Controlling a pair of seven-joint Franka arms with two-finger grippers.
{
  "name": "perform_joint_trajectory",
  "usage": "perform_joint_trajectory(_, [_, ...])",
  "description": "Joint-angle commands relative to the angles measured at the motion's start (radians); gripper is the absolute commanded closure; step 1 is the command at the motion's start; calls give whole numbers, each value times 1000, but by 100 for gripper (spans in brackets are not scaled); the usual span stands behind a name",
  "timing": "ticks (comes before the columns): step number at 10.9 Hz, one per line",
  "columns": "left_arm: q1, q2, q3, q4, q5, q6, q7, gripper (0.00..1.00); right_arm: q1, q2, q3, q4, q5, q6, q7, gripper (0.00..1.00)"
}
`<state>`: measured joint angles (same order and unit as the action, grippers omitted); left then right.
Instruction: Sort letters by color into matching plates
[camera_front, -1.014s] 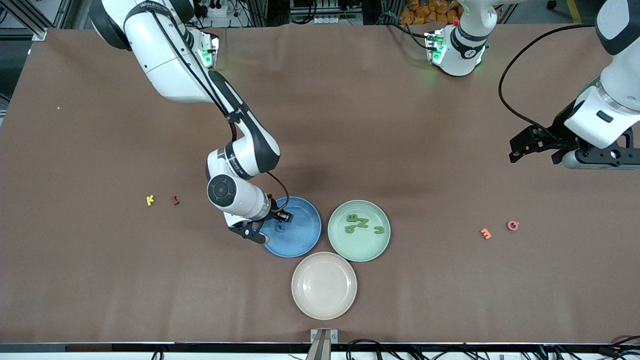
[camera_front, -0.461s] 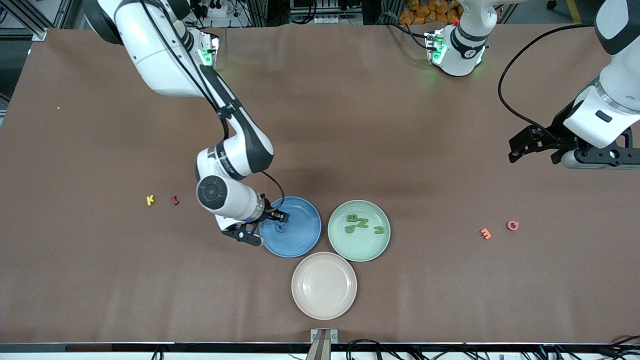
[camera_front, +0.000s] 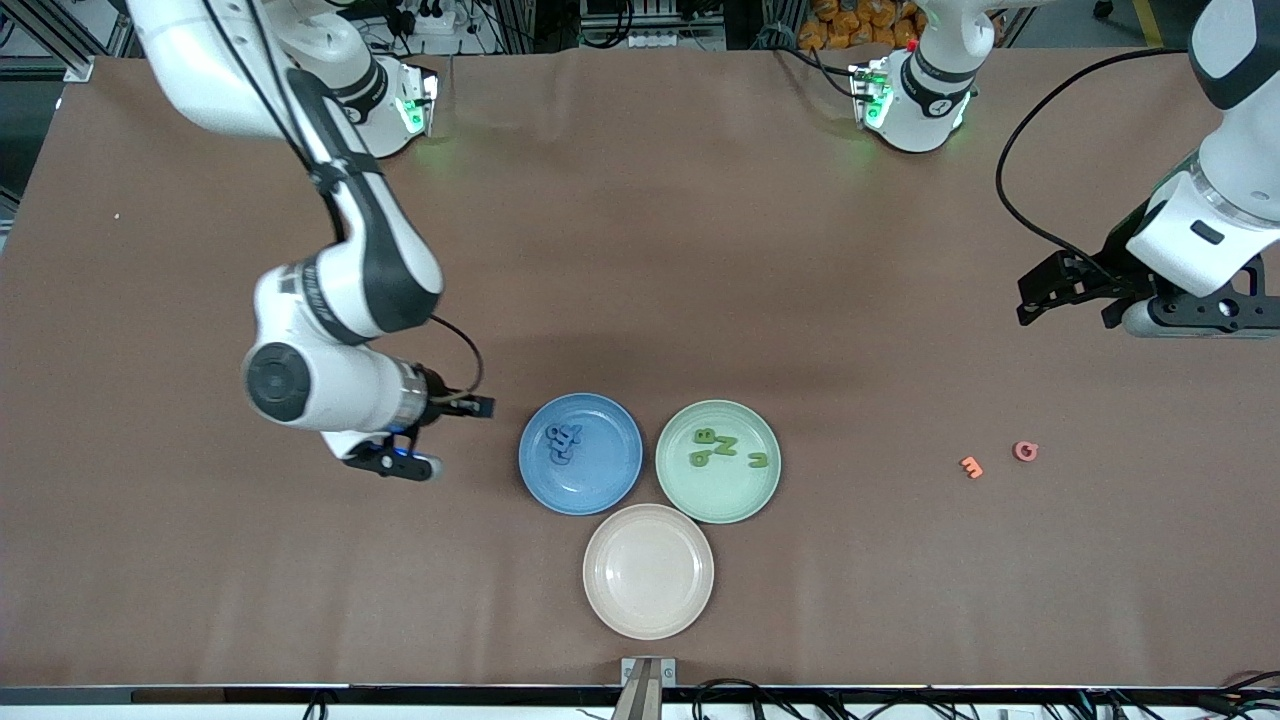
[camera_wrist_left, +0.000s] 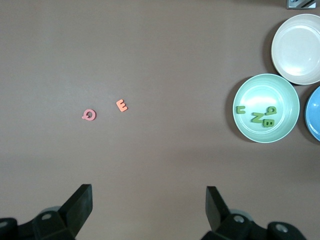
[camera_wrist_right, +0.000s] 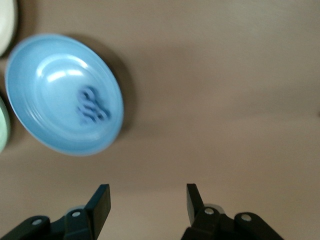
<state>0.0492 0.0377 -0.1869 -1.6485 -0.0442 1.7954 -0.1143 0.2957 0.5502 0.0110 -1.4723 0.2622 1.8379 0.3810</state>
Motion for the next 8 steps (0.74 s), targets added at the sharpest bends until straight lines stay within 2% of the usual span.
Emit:
perform_joint_trajectory(1, [0,1,-2,12,0,-11,-2,0,-123,-209,12,-94,-20,-233,-187,29])
perform_joint_trajectory(2, [0,2,-2,12,0,-11,-2,0,-147,-264,10,-92,-47,-299,-226,28])
perform_joint_trajectory(3, [0,2,-2,13,0,-11,-2,0,-162,-312,1,-94,-75,-327,-237,18])
perform_joint_trajectory(4, [0,2,-2,13,0,-11,-2,0,-179,-341,0,-94,-83,-369,-281,0])
perform_joint_trajectory(5, [0,2,-2,13,0,-11,-2,0,-181,-370,-5,-94,-95,-418,-318,0])
perform_joint_trajectory(6, [0,2,-2,13,0,-11,-2,0,-179,-418,-40,-94,-116,-442,-326,0])
perform_joint_trajectory(8, [0,2,-2,13,0,-11,-2,0,-206,-463,-51,-97,-141,-425,-339,0])
